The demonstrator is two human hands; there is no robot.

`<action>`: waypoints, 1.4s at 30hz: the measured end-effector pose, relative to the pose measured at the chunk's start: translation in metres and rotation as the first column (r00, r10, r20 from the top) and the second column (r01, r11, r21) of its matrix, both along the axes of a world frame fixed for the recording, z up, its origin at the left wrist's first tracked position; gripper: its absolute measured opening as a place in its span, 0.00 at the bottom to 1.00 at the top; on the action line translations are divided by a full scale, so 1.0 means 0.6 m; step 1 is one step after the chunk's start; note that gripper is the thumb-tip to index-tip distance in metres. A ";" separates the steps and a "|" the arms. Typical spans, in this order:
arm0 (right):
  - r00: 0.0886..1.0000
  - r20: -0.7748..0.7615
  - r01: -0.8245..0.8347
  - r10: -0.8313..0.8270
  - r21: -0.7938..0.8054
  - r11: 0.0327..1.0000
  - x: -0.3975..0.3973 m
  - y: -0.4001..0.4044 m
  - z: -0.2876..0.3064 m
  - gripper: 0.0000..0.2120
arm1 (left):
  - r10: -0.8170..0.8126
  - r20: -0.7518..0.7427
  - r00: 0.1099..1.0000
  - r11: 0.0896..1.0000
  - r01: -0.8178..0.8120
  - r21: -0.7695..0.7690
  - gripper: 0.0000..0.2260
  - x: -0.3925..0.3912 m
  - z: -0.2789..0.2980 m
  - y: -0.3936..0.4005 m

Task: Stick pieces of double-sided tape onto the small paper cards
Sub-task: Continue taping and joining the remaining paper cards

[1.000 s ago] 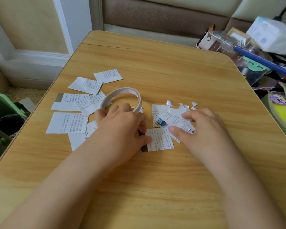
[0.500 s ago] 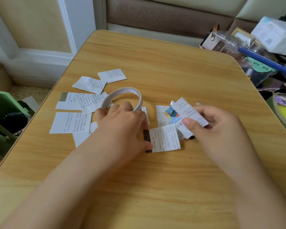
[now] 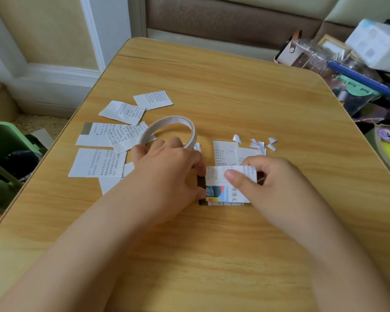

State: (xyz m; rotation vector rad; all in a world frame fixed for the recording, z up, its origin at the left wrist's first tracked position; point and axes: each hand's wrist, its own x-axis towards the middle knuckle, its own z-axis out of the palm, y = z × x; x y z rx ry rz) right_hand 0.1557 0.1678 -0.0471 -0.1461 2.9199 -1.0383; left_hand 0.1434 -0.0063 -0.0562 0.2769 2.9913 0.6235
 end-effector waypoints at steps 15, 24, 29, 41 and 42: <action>0.996 -0.071 -0.039 0.057 0.235 0.971 0.001 -0.025 -0.004 0.14 | 0.024 -0.048 0.999 0.999 -0.022 0.047 0.09 -0.002 0.000 -0.006; 0.996 -0.066 -0.035 0.053 0.247 0.968 0.007 -0.026 -0.011 0.13 | 0.000 -0.017 1.000 0.999 -0.001 -0.051 0.15 0.000 -0.001 0.003; 0.998 -0.037 0.053 -0.049 0.124 0.991 0.021 -0.028 -0.007 0.10 | 0.010 -0.015 1.000 0.998 -0.011 -0.068 0.18 -0.002 -0.004 0.005; 0.982 0.155 0.146 -0.108 -0.260 0.955 0.031 -0.039 -0.003 0.07 | 0.009 -0.020 1.000 0.998 -0.010 -0.068 0.18 -0.003 -0.005 0.004; 0.977 0.176 0.161 -0.118 -0.255 0.954 0.031 -0.037 -0.002 0.07 | 0.010 -0.016 1.000 0.998 -0.011 -0.060 0.18 -0.002 -0.005 0.004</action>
